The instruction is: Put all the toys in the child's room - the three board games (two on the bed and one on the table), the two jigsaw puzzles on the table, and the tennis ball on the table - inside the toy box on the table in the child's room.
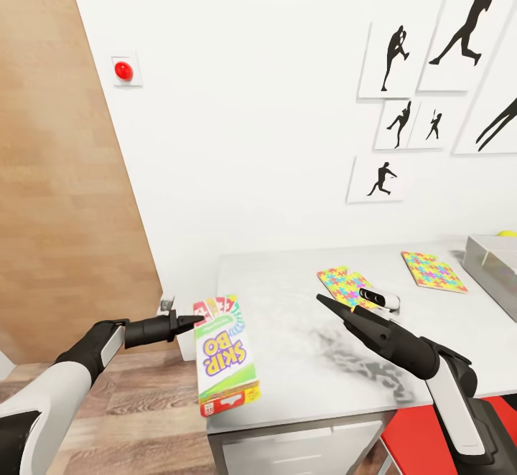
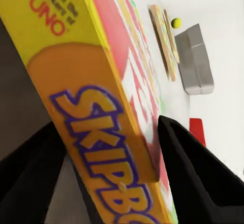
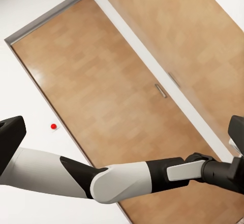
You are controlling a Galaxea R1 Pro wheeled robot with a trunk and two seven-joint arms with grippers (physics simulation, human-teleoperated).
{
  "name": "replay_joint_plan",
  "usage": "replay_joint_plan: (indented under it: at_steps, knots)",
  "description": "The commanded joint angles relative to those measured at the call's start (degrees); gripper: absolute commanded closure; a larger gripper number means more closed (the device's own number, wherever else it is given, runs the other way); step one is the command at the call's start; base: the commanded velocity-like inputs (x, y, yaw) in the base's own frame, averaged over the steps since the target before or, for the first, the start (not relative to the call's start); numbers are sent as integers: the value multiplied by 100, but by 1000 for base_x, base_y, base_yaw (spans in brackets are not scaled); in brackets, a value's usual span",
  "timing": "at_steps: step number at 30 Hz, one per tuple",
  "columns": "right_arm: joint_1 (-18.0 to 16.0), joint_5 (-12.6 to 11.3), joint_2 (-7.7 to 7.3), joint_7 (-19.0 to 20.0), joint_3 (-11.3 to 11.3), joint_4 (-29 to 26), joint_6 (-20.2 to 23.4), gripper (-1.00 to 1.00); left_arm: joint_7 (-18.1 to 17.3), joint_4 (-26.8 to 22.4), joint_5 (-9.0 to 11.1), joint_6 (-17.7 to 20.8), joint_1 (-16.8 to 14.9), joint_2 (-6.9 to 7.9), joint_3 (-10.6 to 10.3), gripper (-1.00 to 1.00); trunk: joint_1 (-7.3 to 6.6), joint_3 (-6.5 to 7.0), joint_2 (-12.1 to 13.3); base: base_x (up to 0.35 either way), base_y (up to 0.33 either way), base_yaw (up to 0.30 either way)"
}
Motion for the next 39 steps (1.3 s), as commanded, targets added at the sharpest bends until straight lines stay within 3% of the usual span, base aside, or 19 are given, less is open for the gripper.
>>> replay_joint_plan:
  at_steps: [1,11,21,32,39]
  knots:
    - [-3,-24,-1,2,0,0,43,-100,-11,3,-24,6,-3,1,-4,100,0,-6,-3,0,0,0]
    - [-3,-24,6,-5,0,2,42,-100,-22,3,-24,2,2,9,0,100,0,-6,-3,0,0,0]
    - [-3,-16,16,-19,9,11,27,-100,-71,-5,-24,27,-2,31,6,100,-220,174,398,0,0,0]
    - [-3,-12,21,-179,21,17,26,-100,-549,-40,-32,61,-4,70,-8,100,-461,371,840,0,0,0]
    - [-3,-10,27,-375,30,17,11,-100,-581,-53,-39,368,-4,82,-15,100,-615,497,1120,0,0,0]
